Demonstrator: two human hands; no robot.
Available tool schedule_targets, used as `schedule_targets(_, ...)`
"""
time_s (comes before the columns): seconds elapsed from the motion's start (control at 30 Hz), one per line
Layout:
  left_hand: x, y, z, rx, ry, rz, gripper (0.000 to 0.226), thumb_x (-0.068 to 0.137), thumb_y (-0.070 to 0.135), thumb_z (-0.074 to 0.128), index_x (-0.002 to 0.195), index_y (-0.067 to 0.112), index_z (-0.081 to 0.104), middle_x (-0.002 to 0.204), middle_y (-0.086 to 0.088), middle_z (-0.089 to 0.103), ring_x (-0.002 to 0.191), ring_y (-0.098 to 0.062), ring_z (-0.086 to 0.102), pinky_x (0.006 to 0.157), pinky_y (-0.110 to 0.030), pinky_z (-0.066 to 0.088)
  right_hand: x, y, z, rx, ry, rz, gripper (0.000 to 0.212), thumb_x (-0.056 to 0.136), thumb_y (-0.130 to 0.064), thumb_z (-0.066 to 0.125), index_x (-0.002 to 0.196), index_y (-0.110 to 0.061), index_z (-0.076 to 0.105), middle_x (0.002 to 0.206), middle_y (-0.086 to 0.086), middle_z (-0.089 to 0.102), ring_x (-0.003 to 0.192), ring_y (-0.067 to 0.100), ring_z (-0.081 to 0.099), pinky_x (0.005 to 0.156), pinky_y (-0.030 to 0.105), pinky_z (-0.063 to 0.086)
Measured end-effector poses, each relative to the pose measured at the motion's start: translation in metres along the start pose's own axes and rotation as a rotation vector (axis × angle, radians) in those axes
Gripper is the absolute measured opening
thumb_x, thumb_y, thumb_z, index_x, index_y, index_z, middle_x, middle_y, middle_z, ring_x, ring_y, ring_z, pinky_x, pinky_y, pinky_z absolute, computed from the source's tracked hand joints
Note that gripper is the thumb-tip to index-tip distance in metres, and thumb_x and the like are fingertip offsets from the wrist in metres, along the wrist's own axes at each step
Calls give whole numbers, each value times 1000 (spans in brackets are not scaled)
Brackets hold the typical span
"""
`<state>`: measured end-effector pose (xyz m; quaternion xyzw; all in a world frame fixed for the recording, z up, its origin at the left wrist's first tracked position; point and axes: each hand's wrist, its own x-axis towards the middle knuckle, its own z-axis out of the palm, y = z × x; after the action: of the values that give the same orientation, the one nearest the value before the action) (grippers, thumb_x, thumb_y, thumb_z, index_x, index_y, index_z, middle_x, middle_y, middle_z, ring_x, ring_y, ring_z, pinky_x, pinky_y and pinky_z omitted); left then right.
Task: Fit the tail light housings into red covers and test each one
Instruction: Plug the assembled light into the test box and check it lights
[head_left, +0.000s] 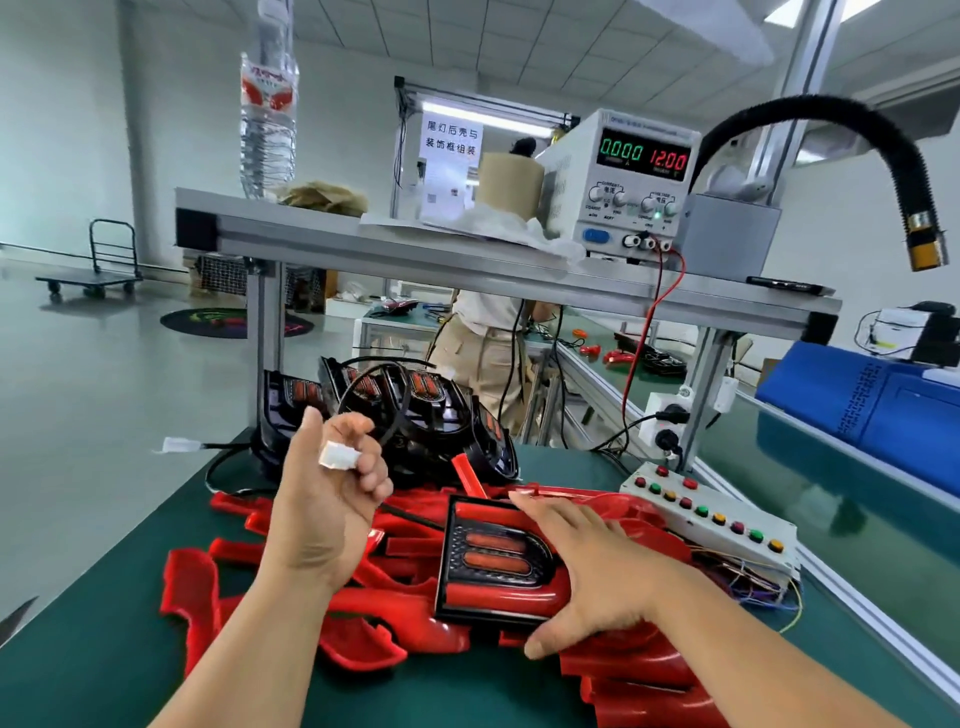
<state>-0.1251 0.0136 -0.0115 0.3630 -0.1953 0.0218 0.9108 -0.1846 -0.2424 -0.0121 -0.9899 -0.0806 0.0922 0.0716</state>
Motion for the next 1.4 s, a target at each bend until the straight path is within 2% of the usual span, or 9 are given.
schedule_targets(0.1,-3,-3,-4,41,-25,-31,7,92,17,46,93,18,53,65,1,46,57,-12,40,53,-22,41,-3,-4,3,71,58,5,127,50,-72,78,133,-65,-19,152,-27,-1,145,13,-1,116,53,0)
schedule_targets(0.33,-7,-17,-3,579,42,-124,87,89,-20,37,149,41,23,126,7,52,103,-6,59,94,-29,36,-8,-6,-4,320,274,14,119,50,-69,79,136,-66,-4,134,-32,9,132,1,14,117,38,22)
schedule_targets(0.5,-11,-23,-3,808,-51,-269,89,93,-10,39,152,48,4,140,4,50,68,-6,56,48,-9,40,-10,-17,-14,462,437,7,120,49,-65,82,140,-60,4,143,-23,20,136,7,24,114,39,29)
schedule_targets(0.6,-7,-28,-3,1099,-84,-186,93,87,-12,36,152,46,2,154,-3,33,122,-42,53,65,-31,53,-12,-30,-20,533,488,-50,120,47,-64,83,140,-60,7,146,-20,24,137,10,30,114,43,32)
schedule_targets(0.73,-3,-33,-10,1220,-111,-17,74,92,-1,48,155,25,20,138,2,49,125,-35,47,97,-43,45,-17,-51,-31,643,546,-153,121,45,-63,87,139,-63,10,146,-12,31,128,10,47,108,43,43)
schedule_targets(0.93,5,-26,-4,1199,254,155,31,92,12,58,123,12,62,85,2,67,75,-13,57,61,-19,42,-14,-76,-35,731,585,-319,119,47,-55,90,140,-61,16,143,-13,38,122,10,56,100,38,50)
schedule_targets(1.03,9,-16,-7,1009,281,172,29,95,17,57,122,19,65,96,2,70,87,-11,66,65,-16,47,-7,-88,-32,770,647,-359,118,47,-59,88,141,-56,18,143,-6,39,128,16,51,104,45,45)
schedule_targets(1.17,4,-16,0,380,93,50,32,99,9,50,129,13,60,121,-13,67,118,-33,60,102,-52,47,5,-106,-32,734,804,-327,107,49,-62,84,134,-63,20,136,-16,37,130,12,45,106,43,43)
schedule_targets(1.4,-4,-13,12,-346,171,-195,29,79,38,63,92,13,66,89,-5,64,86,-23,67,72,-39,60,34,-119,-23,524,731,86,127,41,-92,56,147,-44,7,145,-8,22,138,18,18,113,54,25)
